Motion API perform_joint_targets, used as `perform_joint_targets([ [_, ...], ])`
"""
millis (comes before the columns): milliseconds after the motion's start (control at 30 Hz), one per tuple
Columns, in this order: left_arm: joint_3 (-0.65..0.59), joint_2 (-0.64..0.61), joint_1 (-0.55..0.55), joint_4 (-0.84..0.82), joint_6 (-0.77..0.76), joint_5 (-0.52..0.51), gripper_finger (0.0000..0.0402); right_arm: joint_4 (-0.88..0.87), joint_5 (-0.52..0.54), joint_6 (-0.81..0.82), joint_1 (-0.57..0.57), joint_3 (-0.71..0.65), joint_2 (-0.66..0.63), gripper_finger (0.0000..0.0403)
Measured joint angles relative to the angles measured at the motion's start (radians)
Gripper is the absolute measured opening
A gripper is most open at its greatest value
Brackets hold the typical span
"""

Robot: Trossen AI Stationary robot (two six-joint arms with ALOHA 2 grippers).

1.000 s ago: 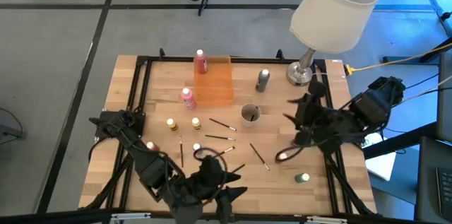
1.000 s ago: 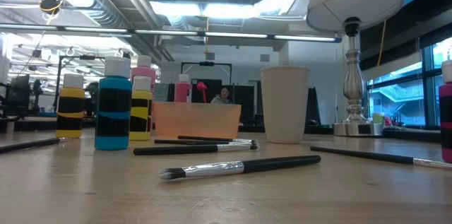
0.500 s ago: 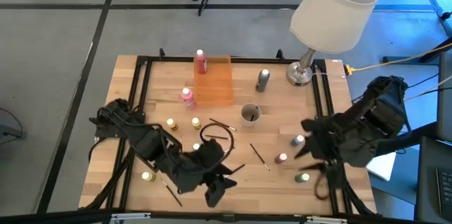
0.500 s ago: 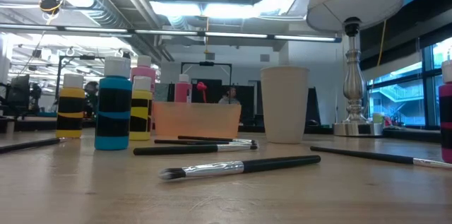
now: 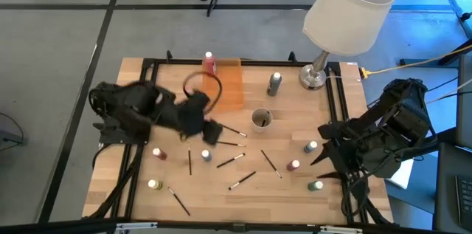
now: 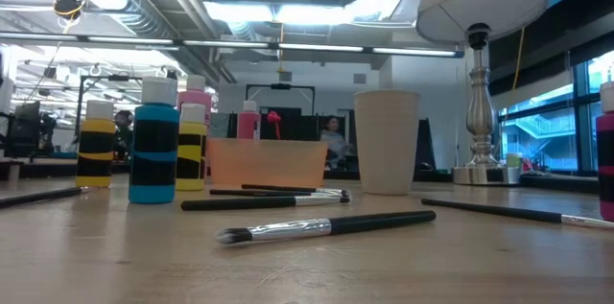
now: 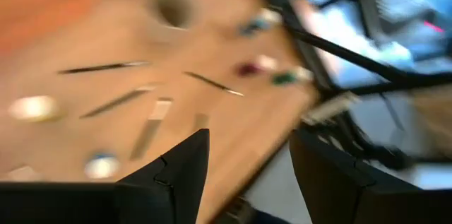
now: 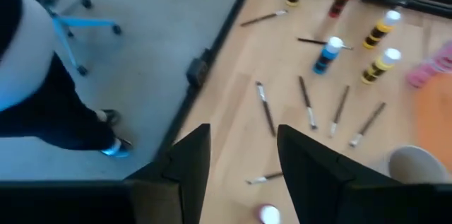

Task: Pick & Place Paint Supplies
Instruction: Put the large pink paint bottle into the orange bin

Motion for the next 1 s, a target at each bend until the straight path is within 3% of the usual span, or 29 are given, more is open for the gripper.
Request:
perform_joint_targets([
  [67, -0.002, -0.005, 0.043, -0.086, -0.072, -0.003, 0.0194, -0.040, 0.027, -0.007, -0.005, 0.000, -0.002, 0.0170],
  [200, -0.050, -0.015, 0.133, -0.056, -0.039, -0.003, 0.0193, -0.117, 0.105, -0.010, -0.005, 0.000, -0.006, 0.0170],
  [267, -0.073, -0.015, 0.189, -0.064, -0.025, 0.045, 0.0193, -0.133, 0.137, -0.020, -0.008, 0.000, -0.006, 0.0170],
  [467, -0.180, -0.013, 0.323, -0.073, 0.184, 0.212, 0.0193, -0.144, 0.145, -0.034, -0.034, 0.000, -0.006, 0.0170],
  [733, -0.213, -0.034, 0.519, -0.066, 0.432, 0.315, 0.0193, -0.169, 0.145, 0.031, -0.070, 0.000, -0.030, 0.0170],
  [1000, -0.212, -0.072, 0.650, -0.066, 0.494, 0.277, 0.0193, -0.171, 0.202, 0.043, -0.110, 0.000, -0.063, 0.0170],
])
